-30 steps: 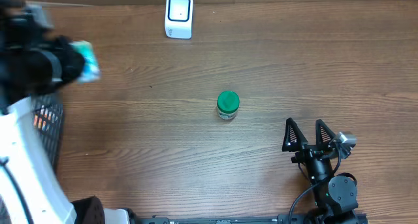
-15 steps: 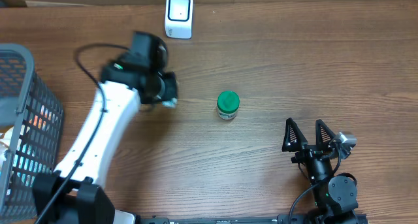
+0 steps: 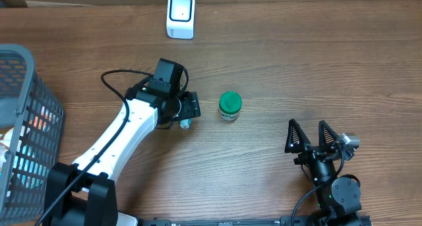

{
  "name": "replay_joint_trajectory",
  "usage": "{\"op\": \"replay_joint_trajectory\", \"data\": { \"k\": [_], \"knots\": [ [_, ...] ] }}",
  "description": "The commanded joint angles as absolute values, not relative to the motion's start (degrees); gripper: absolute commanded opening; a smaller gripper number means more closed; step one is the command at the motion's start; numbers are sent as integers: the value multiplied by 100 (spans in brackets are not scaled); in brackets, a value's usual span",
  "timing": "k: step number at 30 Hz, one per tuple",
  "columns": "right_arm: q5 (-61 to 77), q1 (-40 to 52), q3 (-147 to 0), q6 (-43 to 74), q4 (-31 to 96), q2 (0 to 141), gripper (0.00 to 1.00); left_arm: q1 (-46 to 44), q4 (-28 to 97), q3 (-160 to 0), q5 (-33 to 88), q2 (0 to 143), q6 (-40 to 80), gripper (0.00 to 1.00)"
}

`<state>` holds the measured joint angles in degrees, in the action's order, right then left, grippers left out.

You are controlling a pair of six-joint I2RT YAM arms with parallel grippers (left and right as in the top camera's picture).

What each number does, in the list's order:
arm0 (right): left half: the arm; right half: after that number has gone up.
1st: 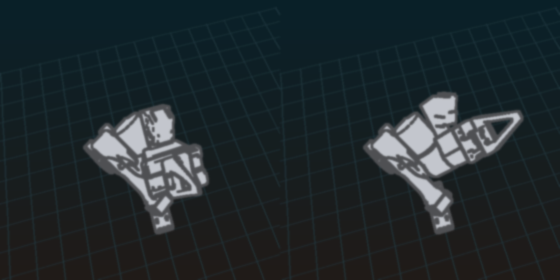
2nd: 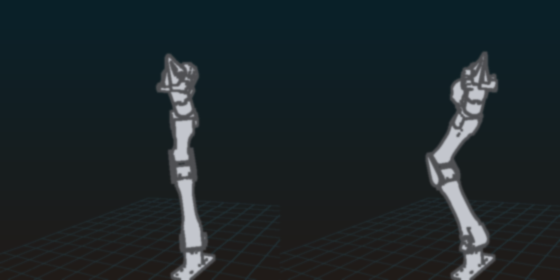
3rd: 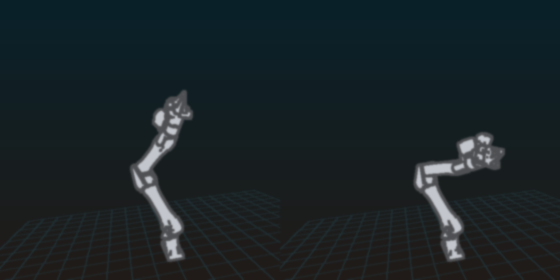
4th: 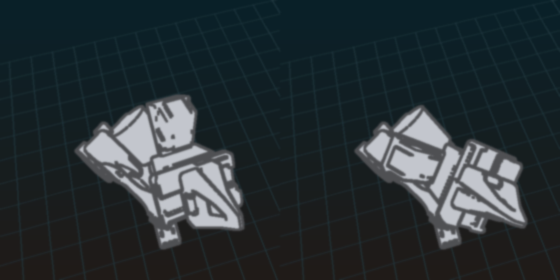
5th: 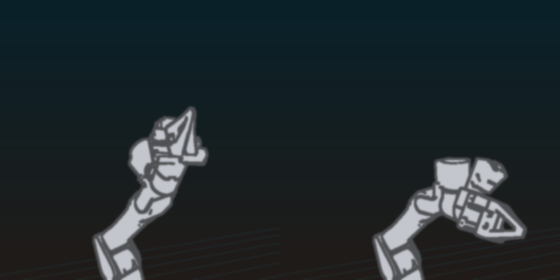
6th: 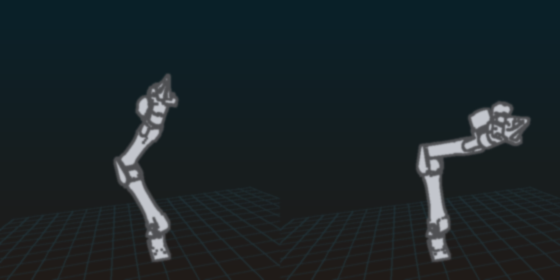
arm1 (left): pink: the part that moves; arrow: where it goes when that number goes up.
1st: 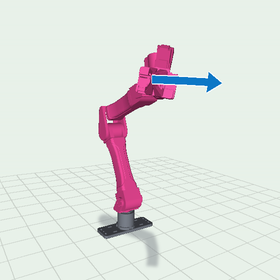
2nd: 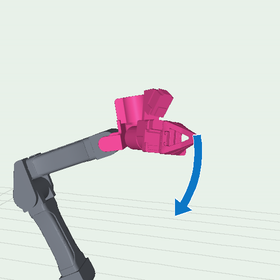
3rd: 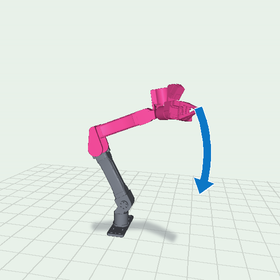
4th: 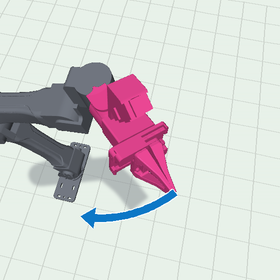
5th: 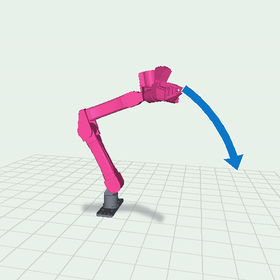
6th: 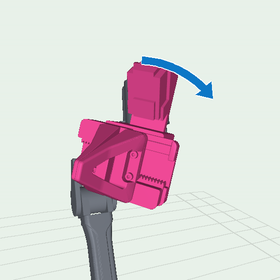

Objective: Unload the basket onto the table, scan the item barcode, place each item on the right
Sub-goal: 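Place the teal packet left of the jar, release left gripper, then reach into the basket and grasp the orange Kleenex pack, left gripper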

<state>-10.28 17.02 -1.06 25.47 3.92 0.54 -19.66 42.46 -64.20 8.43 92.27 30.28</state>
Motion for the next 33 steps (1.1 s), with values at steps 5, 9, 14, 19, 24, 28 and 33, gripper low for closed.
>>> {"op": "replay_joint_trajectory", "data": {
  "k": [5,9,14,19,24,28,33],
  "knots": [
    [-1020,1741,-45,2545,357,12,100,-1658,5675,-8602,891,9122,2410,80],
    [-1020,1741,-45,2545,355,12,100,-1295,6694,-10169,851,9122,2027,80],
    [-1020,1743,-45,2545,355,12,100,-556,7575,-12062,840,9122,1925,89],
    [-1020,1743,-45,2545,357,12,100,628,8235,-13423,838,9120,1922,96],
    [-1020,1743,-45,2545,357,12,100,2272,8521,-13611,864,9142,1940,96],
    [-1020,1743,-45,2545,355,12,100,3590,8488,-13249,1166,9168,2342,95],
    [-1020,1791,-45,2545,355,12,100,4331,8283,-12739,1251,9266,2493,95]
  ]
}}
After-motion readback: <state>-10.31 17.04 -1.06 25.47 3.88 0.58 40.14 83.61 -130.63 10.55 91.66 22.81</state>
